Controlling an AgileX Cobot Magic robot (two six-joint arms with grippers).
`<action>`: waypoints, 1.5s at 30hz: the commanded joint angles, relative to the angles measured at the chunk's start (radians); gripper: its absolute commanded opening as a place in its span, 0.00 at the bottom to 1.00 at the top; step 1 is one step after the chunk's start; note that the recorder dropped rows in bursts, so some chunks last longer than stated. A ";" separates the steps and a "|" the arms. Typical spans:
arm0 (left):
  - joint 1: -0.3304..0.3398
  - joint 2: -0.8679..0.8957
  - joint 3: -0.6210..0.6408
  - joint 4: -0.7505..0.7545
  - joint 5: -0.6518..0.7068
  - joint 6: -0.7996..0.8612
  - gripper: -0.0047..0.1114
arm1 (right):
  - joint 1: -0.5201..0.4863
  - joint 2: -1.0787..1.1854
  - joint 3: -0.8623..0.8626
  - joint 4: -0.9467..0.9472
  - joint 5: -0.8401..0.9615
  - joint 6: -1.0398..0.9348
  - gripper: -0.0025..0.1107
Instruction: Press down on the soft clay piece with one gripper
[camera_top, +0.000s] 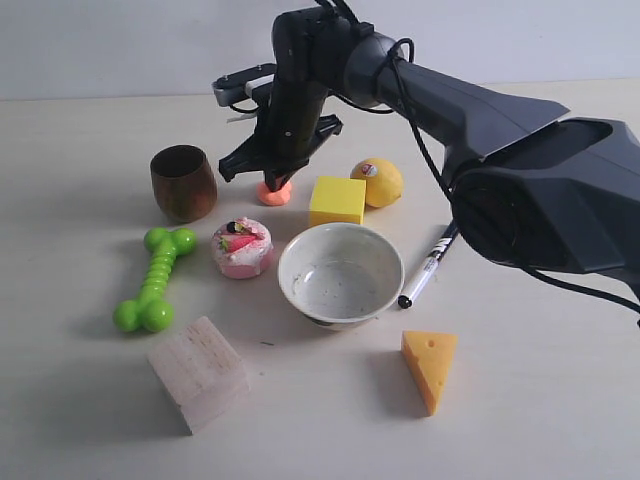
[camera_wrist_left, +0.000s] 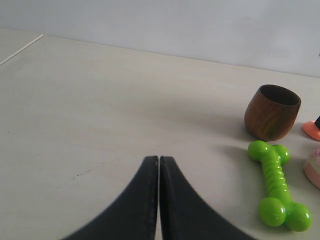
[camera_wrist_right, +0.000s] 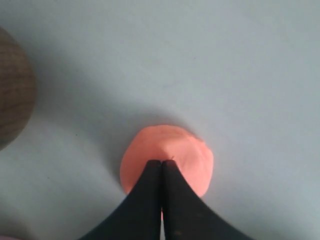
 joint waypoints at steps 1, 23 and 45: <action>0.000 -0.006 0.003 -0.003 -0.004 0.003 0.07 | -0.001 0.047 0.004 0.004 0.042 -0.007 0.02; 0.000 -0.006 0.003 -0.003 -0.004 0.003 0.07 | 0.023 0.099 0.004 0.020 0.048 -0.009 0.02; 0.000 -0.006 0.003 -0.003 -0.004 0.003 0.07 | 0.023 0.105 0.004 0.018 0.048 -0.009 0.02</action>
